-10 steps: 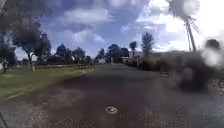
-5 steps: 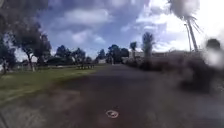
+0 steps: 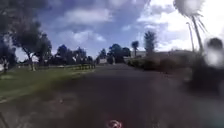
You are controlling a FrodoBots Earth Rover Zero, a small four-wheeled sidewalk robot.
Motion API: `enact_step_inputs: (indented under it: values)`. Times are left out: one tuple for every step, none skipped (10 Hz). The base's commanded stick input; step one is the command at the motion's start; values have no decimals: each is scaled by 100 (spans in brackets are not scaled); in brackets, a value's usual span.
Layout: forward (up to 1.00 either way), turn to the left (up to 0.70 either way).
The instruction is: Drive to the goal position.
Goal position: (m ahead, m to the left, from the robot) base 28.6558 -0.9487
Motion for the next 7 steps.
enact_step_inputs:
  values:
    - [70,0]
    - [70,0]
    - [70,0]
    - [70,0]
    - [70,0]
    - [70,0]
    - [70,0]
